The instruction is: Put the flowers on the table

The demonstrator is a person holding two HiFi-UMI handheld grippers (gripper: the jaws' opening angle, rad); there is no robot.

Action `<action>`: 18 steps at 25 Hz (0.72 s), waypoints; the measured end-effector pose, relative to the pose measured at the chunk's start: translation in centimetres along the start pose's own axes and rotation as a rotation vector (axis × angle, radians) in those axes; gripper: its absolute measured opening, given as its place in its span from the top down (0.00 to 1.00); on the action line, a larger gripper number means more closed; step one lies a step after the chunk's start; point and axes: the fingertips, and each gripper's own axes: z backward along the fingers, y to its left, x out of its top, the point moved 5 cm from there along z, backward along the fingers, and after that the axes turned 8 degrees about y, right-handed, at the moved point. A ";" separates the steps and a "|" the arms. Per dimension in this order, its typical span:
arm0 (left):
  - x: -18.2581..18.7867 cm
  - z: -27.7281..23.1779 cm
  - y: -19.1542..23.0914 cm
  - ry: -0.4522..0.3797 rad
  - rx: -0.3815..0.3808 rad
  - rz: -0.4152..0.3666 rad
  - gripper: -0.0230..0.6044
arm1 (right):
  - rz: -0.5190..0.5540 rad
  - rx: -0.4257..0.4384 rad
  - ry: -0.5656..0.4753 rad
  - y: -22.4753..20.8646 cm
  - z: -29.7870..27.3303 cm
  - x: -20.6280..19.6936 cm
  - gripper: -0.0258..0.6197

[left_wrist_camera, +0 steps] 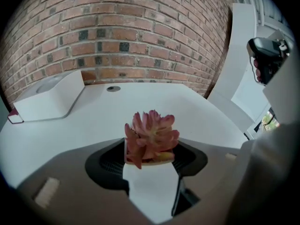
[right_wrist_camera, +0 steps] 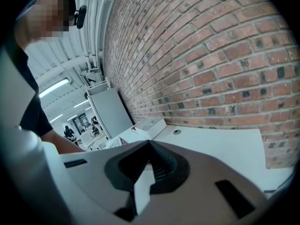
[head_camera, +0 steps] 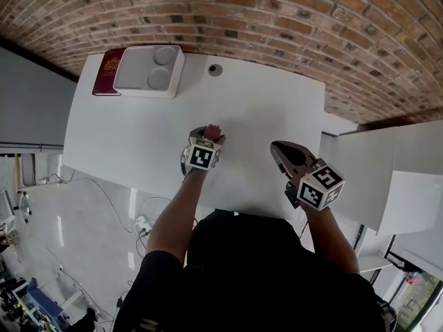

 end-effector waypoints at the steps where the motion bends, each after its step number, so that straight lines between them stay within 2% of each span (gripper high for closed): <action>1: 0.0 -0.1 -0.1 -0.003 -0.005 -0.005 0.53 | -0.003 -0.001 0.001 -0.1 0.0 -0.1 0.95; 10: -0.8 -1.0 -0.7 0.027 -0.016 -0.031 0.53 | -0.016 -0.003 -0.001 -0.4 1.0 -0.8 0.95; 15: -0.9 -0.4 -0.6 0.045 0.049 -0.054 0.50 | -0.024 0.007 0.000 -0.4 1.6 -1.4 0.95; 18: -1.1 -0.1 -0.4 0.044 0.077 -0.041 0.48 | -0.026 0.015 -0.002 -0.4 2.1 -1.9 0.95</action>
